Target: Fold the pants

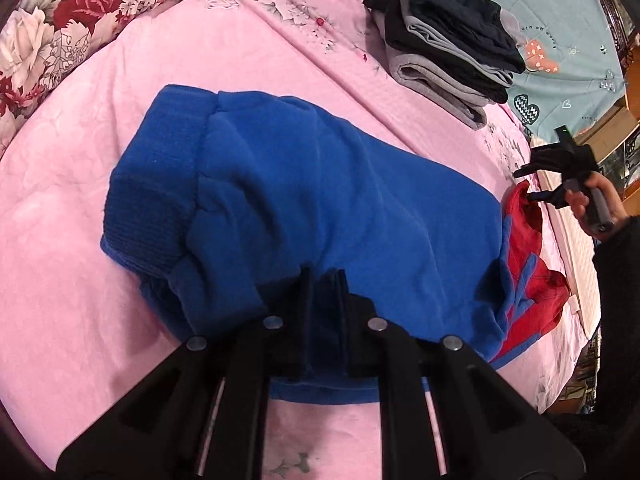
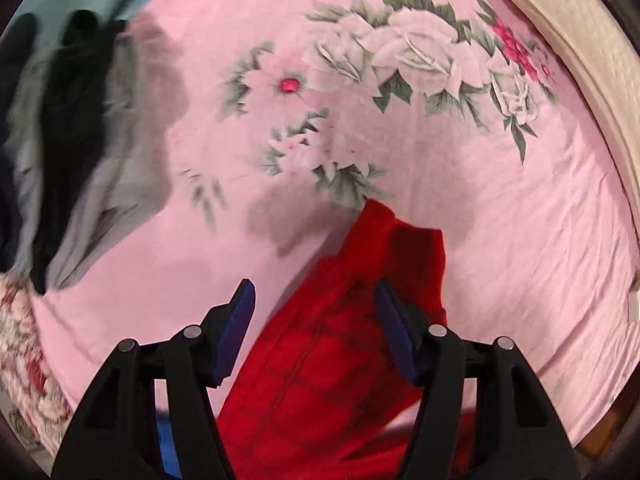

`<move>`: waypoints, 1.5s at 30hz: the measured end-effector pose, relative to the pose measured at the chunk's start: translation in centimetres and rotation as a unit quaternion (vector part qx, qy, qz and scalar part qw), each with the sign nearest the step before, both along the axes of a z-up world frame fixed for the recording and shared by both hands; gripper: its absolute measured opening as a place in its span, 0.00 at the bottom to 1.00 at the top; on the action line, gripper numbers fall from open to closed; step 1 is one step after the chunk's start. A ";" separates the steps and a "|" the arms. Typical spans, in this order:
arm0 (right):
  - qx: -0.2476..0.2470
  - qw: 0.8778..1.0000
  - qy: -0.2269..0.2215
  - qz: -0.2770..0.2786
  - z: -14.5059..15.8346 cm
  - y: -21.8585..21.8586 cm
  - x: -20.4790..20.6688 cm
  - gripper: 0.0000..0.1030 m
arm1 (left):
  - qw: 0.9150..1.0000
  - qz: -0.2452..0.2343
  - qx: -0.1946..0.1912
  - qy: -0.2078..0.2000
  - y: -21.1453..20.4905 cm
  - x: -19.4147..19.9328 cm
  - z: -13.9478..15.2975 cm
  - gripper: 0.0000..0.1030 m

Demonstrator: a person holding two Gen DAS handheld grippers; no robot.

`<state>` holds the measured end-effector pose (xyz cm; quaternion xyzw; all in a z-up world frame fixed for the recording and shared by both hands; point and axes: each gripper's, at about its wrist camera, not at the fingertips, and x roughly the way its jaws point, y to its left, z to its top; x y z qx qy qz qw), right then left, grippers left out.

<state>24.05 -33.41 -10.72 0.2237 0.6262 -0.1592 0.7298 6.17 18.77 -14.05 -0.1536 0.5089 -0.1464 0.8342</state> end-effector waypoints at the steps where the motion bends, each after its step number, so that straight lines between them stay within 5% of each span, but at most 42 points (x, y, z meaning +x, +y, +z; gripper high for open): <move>1: -0.010 1.000 0.013 -0.015 -0.8 -0.2 0.4 0.61 | 1.000 -0.003 -0.001 -0.001 0.0 0.0 0.0 0.12; 4: -0.052 0.998 0.027 -0.020 -2.1 0.0 0.6 0.45 | 1.000 -0.007 -0.013 0.000 0.5 0.0 -0.2 0.12; 5: -0.070 0.997 0.024 -0.019 -1.9 0.0 0.2 0.23 | 1.000 -0.009 -0.019 0.000 0.6 0.0 -0.3 0.12; 6: -0.066 0.998 0.014 -0.014 -1.6 -0.1 -0.3 0.14 | 1.000 -0.009 -0.022 0.001 0.7 0.1 -0.3 0.12; 8: -0.040 0.999 -0.009 -0.011 -0.7 -0.7 -1.9 0.13 | 1.000 -0.010 -0.026 0.003 0.7 0.2 -0.4 0.12; 18: 0.014 0.982 -0.189 0.009 10.1 -4.5 -17.8 0.13 | 0.999 -0.031 0.004 0.029 0.1 1.1 0.1 0.12; 20: 0.022 0.978 -0.209 0.003 9.8 -5.3 -22.7 0.13 | 0.999 -0.034 0.014 0.034 -0.1 1.3 0.2 0.12; 24: 0.049 0.979 -0.200 -0.012 4.3 -6.5 -28.9 0.13 | 0.998 -0.034 0.038 0.046 -0.8 1.3 0.5 0.12; 26: 0.050 0.981 -0.187 -0.017 1.0 -7.0 -29.9 0.13 | 0.997 -0.035 0.058 0.048 -1.2 1.2 0.8 0.12; 30: 0.075 0.981 -0.178 -0.031 -2.9 -8.3 -31.3 0.31 | 0.994 -0.032 0.098 0.037 -2.5 0.1 2.9 0.15; 34: 0.020 0.982 -0.186 -0.007 0.0 -8.2 -32.4 0.35 | 0.996 -0.050 0.070 0.004 -4.8 -1.0 5.7 0.30; 37: -0.051 0.972 -0.229 0.021 4.6 -6.8 -32.5 0.43 | 0.996 -0.078 0.050 -0.011 -7.7 -0.6 6.6 0.33; 41: -0.034 0.953 -0.276 0.123 8.1 -1.8 -29.9 0.54 | 0.991 -0.126 0.041 0.003 -12.0 0.7 5.0 0.29; 45: 0.024 0.933 -0.237 0.270 7.1 7.4 -23.7 0.54 | 0.987 -0.140 0.046 0.058 -12.8 1.0 1.3 0.18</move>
